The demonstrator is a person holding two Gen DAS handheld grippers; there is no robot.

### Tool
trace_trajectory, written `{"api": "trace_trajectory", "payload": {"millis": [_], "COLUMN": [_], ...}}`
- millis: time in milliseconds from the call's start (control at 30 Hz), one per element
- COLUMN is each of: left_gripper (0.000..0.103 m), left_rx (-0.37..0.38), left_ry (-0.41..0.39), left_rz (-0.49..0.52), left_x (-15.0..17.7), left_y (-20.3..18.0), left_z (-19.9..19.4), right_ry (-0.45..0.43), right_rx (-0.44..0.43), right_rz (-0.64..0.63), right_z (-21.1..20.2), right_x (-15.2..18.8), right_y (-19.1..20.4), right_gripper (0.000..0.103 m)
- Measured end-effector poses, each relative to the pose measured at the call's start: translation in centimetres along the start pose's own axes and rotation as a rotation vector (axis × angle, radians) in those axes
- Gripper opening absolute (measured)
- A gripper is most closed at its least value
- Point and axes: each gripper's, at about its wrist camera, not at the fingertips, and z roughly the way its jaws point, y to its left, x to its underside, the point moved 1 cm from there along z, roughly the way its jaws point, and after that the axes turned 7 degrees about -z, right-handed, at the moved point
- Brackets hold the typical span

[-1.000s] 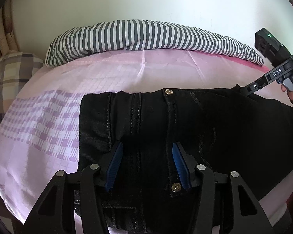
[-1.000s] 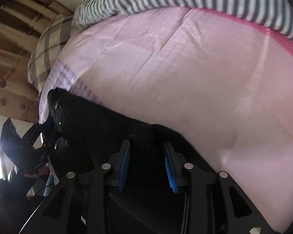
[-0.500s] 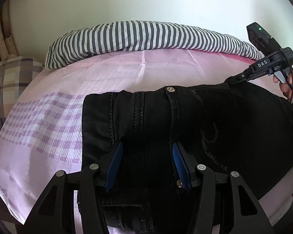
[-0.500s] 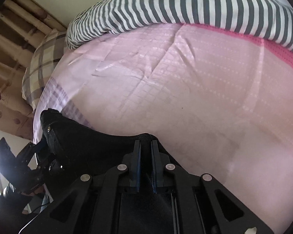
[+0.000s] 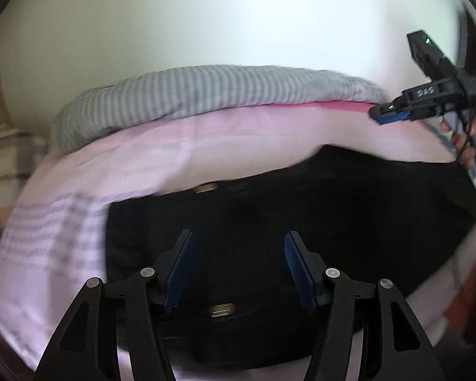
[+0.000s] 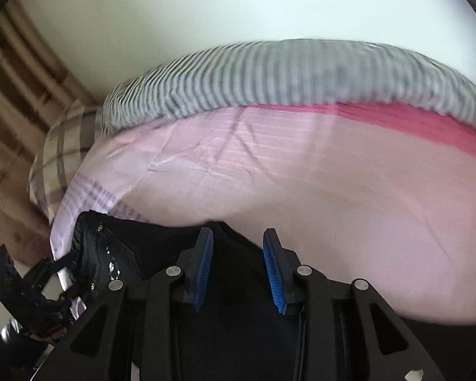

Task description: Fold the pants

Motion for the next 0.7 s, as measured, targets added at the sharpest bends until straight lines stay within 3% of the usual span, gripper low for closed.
{"api": "trace_trajectory", "payload": {"millis": [133, 300, 400, 600, 700], "left_gripper": [0.06, 0.06, 0.06, 0.062, 0.062], "left_rx": [0.092, 0.125, 0.106, 0.086, 0.082], "left_ry": [0.04, 0.129, 0.185, 0.173, 0.189], "left_rz": [0.077, 0.176, 0.188, 0.175, 0.163], "left_x": [0.5, 2.4, 3.8, 5.0, 4.7], "left_y": [-4.3, -7.7, -7.8, -7.3, -7.3], "left_z": [1.6, 3.6, 4.4, 4.0, 4.1], "right_ry": [0.003, 0.026, 0.035, 0.046, 0.01], "right_rx": [0.155, 0.237, 0.285, 0.349, 0.365], "right_rz": [0.079, 0.176, 0.166, 0.176, 0.192], "right_z": [-2.1, -2.6, -2.0, 0.4, 0.7], "right_x": [4.4, 8.4, 8.9, 9.2, 8.7], "right_y": [-2.3, -5.1, -5.3, -5.8, -5.9], "right_gripper": [0.036, 0.036, 0.036, 0.036, 0.038]}}
